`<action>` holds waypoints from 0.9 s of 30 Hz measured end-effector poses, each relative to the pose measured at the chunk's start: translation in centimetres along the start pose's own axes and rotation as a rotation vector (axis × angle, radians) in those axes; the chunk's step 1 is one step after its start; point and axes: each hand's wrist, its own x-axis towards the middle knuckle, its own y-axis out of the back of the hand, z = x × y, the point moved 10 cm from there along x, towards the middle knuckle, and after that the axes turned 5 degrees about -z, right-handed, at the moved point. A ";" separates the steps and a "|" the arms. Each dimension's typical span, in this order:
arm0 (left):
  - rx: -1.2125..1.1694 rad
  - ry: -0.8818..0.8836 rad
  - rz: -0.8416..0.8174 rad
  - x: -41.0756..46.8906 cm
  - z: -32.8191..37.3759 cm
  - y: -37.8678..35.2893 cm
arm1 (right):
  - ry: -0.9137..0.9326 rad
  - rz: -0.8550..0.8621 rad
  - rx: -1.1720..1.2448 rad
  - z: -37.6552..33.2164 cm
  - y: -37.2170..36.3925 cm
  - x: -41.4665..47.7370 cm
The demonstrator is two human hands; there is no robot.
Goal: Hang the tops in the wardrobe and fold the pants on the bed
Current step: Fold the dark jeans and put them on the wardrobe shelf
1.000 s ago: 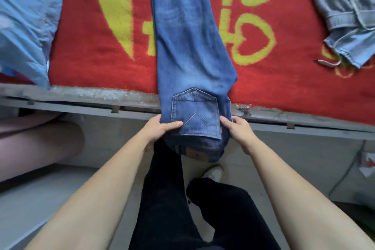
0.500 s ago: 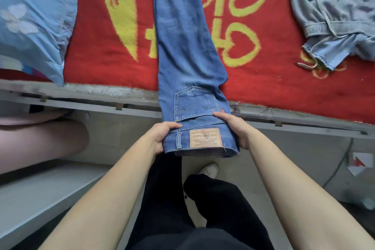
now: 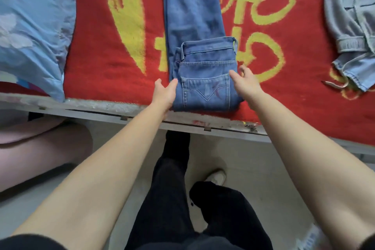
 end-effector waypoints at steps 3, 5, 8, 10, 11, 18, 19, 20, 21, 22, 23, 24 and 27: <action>0.231 0.018 -0.003 1.7 -1.3 -1.1 | 0.034 -0.034 -0.280 2.4 -1.9 1.9; 0.377 0.024 0.008 2.7 -1.6 -1.8 | 0.057 -0.023 -0.314 2.9 -3.0 1.8; 0.520 0.020 0.080 4.3 -1.5 -1.8 | 0.076 0.068 -0.481 2.2 -3.2 1.4; 0.600 0.000 0.068 5.2 -0.8 -1.9 | 0.117 0.074 -0.551 1.9 -3.3 1.2; 0.627 0.003 0.046 5.5 -0.5 -2.0 | 0.129 0.059 -0.570 2.0 -3.3 1.3; 0.216 0.156 -0.107 6.9 -1.3 -2.5 | 0.413 -0.069 -0.735 -0.4 -3.8 -1.5; 0.105 0.190 -0.142 6.5 -1.4 -2.8 | 0.500 -0.078 -0.783 -0.5 -4.2 -2.3; 0.017 0.208 -0.177 5.7 -1.1 -3.1 | 0.570 -0.078 -0.841 -0.4 -4.7 -3.0; -0.018 0.226 -0.203 4.9 -0.9 -3.1 | 0.617 -0.057 -0.890 -0.3 -4.9 -3.5; -0.039 0.227 -0.223 4.4 -0.9 -3.2 | 0.638 -0.021 -0.919 -0.3 -4.9 -4.0; -0.046 0.233 -0.236 4.0 -1.1 -2.9 | 0.637 0.014 -0.931 -0.3 -4.8 -4.4; -0.058 0.238 -0.251 3.6 -1.6 -2.7 | 0.629 0.029 -0.938 -0.3 -4.8 -4.7; -0.055 0.273 -0.262 2.0 -3.6 -1.1 | 0.615 -0.025 -0.945 -0.2 -5.1 -6.3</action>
